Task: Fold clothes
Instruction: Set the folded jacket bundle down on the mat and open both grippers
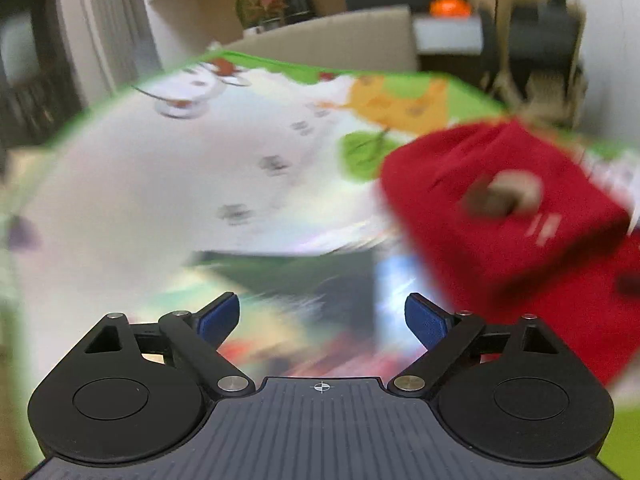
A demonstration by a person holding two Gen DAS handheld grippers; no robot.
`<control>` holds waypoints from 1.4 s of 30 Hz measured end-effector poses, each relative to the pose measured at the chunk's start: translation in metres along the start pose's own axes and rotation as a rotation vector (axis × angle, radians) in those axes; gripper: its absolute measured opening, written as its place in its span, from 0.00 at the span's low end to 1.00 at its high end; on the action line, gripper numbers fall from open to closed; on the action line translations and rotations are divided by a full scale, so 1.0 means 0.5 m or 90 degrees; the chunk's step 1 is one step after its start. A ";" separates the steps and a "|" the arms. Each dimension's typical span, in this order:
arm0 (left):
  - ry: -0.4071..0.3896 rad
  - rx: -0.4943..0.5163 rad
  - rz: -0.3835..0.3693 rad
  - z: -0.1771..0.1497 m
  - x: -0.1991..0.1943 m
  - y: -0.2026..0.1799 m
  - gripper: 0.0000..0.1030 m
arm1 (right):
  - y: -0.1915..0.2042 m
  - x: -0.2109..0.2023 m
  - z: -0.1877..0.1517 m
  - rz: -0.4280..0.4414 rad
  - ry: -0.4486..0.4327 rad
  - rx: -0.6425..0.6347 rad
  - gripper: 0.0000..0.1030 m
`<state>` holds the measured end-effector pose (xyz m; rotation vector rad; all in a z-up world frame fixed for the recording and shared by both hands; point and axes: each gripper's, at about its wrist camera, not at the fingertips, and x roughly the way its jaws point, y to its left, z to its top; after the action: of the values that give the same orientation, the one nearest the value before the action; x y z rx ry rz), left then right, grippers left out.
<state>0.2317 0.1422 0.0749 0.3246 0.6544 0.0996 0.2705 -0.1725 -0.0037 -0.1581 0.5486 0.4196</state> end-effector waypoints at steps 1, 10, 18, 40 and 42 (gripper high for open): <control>0.011 0.023 0.022 -0.016 -0.029 0.012 0.93 | 0.004 -0.007 -0.004 -0.011 -0.002 0.009 1.00; -0.118 -0.119 -0.179 -0.142 -0.231 -0.077 0.99 | 0.048 -0.187 -0.082 -0.007 -0.050 0.046 1.00; -0.260 -0.213 -0.191 -0.261 -0.245 -0.311 1.00 | 0.041 -0.300 -0.190 -0.038 -0.033 0.023 1.00; -0.166 -0.252 -0.170 -0.287 -0.163 -0.320 1.00 | 0.015 -0.308 -0.210 -0.082 -0.048 0.103 1.00; -0.167 -0.252 -0.170 -0.288 -0.162 -0.320 1.00 | 0.014 -0.307 -0.210 -0.081 -0.046 0.102 1.00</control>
<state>0.0777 0.0136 -0.0375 -0.1318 0.3996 -0.0683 0.0995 -0.2455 -0.0102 -0.0237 0.4959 0.2550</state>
